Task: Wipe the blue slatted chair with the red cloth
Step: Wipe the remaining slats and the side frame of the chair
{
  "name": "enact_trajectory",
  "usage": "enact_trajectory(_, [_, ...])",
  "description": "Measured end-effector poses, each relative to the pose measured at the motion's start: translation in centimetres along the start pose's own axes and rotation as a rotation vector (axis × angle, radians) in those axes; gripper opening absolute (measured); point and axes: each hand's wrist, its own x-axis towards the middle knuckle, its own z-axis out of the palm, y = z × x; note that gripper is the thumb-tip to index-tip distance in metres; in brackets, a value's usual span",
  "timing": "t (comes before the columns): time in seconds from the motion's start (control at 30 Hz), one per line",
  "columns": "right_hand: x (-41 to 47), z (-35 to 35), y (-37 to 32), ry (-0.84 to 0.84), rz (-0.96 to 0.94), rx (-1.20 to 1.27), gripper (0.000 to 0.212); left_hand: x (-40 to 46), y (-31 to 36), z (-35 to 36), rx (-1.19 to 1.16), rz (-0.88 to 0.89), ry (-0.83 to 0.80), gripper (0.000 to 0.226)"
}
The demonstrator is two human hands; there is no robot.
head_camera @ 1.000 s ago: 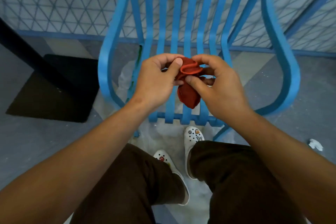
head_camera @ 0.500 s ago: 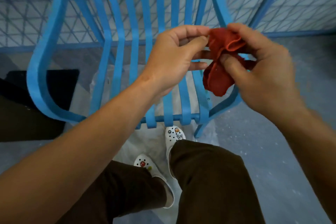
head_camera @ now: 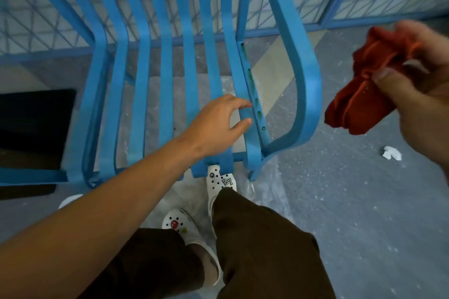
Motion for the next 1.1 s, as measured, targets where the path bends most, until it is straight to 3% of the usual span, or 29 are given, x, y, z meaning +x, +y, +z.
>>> enact_trajectory(0.17, [-1.5,3.3,5.8,-0.161,0.286,-0.015,0.049,1.2,-1.6,2.0,0.102,0.04,-0.051,0.043])
enact_trajectory(0.33, [-1.8,7.5,10.3,-0.407,0.319,0.043,0.036,2.6,-1.5,3.2,0.128,0.059,0.004,0.049])
enact_trajectory(0.53, [-1.3,10.8,14.5,-0.596,0.106,-0.026,0.03,3.2,-2.3,4.1,0.221,-0.043,-0.023,0.065])
enact_trajectory(0.8, [0.5,13.0,16.2,-0.858,-0.047,-0.081,0.039,3.3,-2.6,4.6,0.261,-0.031,0.004,0.065])
enact_trajectory(1.1, [-1.1,12.6,17.3,-0.715,0.064,-0.17,0.022,3.4,-2.6,4.7,0.219,-0.048,0.071,0.064])
